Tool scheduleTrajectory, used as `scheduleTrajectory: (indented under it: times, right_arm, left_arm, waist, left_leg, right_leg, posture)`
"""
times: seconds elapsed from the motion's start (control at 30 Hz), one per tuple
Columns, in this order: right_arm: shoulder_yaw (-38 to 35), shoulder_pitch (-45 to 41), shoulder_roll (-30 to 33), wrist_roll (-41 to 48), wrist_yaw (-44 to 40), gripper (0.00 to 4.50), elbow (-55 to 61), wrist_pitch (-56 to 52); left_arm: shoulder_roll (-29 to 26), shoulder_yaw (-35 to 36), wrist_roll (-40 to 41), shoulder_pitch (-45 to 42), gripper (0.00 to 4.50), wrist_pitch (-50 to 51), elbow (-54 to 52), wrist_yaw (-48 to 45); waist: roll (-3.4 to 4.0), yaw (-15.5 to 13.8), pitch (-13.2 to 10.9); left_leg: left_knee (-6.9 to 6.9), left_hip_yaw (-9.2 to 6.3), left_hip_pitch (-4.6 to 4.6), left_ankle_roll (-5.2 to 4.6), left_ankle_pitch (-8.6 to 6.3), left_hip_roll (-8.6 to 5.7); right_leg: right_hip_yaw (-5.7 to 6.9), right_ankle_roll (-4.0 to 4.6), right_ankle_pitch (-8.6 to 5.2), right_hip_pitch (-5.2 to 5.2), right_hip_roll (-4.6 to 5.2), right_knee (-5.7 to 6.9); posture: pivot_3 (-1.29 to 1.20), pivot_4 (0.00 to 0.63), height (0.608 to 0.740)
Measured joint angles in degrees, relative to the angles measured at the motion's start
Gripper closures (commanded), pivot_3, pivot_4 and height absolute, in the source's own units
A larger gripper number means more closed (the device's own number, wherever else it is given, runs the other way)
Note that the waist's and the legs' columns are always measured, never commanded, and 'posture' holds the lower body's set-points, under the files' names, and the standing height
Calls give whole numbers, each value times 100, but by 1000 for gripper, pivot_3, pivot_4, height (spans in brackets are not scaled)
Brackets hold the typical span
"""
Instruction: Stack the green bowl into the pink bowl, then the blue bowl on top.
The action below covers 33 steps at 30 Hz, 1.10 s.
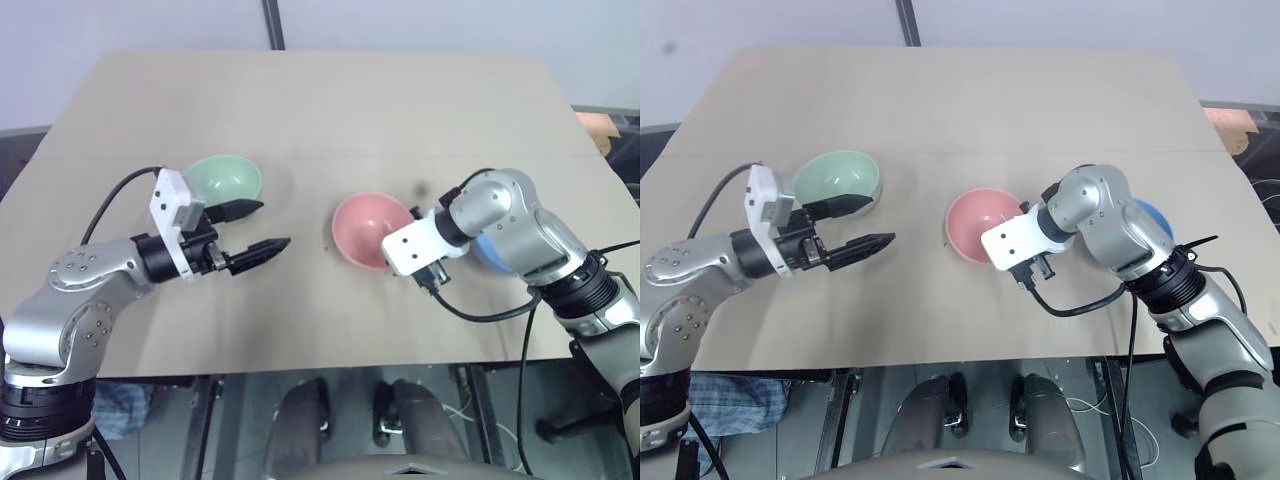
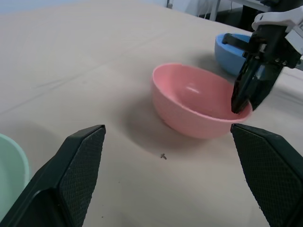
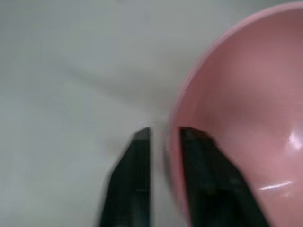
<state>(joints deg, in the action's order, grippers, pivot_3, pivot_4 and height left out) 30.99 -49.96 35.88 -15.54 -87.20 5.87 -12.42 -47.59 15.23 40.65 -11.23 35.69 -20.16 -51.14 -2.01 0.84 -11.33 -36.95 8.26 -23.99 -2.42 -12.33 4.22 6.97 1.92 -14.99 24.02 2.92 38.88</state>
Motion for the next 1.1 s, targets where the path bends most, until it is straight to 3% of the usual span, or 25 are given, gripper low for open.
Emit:
scheduleTrajectory:
  times: [0.03, 0.13, 0.4, 0.7, 0.87, 1.1]
  right_arm:
    - [0, 0, 10, 0, -2, 1609, 5, -2]
    - [0, -1, 36, 3, 37, 79, 65, -175]
    - [-94, -2, 82, 306, 69, 79, 536, -799]
    - [-964, 102, 440, 1053, 380, 79, 1112, -1969]
    - [-2419, 247, 546, 2137, 890, 79, 1829, -3591]
    - [-4161, 1176, 260, 3300, 1949, 79, 2481, -4488]
  left_arm:
    - [0, 0, 0, -3, 0, -1, 8, -1]
    - [5, -2, -7, -59, 0, -32, 60, -7]
    - [21, -12, -10, -85, 0, -105, 62, -21]
    - [27, -13, -9, -85, 0, -106, 62, -2]
    - [23, -14, -82, -89, 0, -121, 95, -14]
    - [30, -44, -206, -145, 0, -165, 242, -21]
  waist:
    - [0, 0, 0]
    - [1, 4, 0]
    - [0, -11, 0]
    - [0, -17, 0]
    - [-1, -21, 1]
    - [-2, -33, 1]
  left_leg:
    - [-2, 0, 0, 0, 0, 0]
    - [-24, -6, 1, -1, -1, 2]
    - [-35, -20, 4, -1, -1, 3]
    - [-34, -20, 3, -1, -1, 2]
    - [-32, -25, 3, -1, -1, 2]
    - [-27, -28, 1, -2, -1, 0]
  right_leg:
    - [0, 0, 0, 0, 0, 1]
    - [4, -19, -10, -10, 0, 7]
    - [11, -20, -11, -18, 0, 22]
    - [11, -12, -6, -19, 0, 18]
    - [13, -6, -2, -21, 0, 15]
    - [15, -7, -3, -23, 1, 13]
  posture:
    - [0, 150, 740]
    - [0, 150, 740]
    - [0, 150, 740]
    - [0, 150, 740]
    - [0, 150, 740]
    - [0, 150, 740]
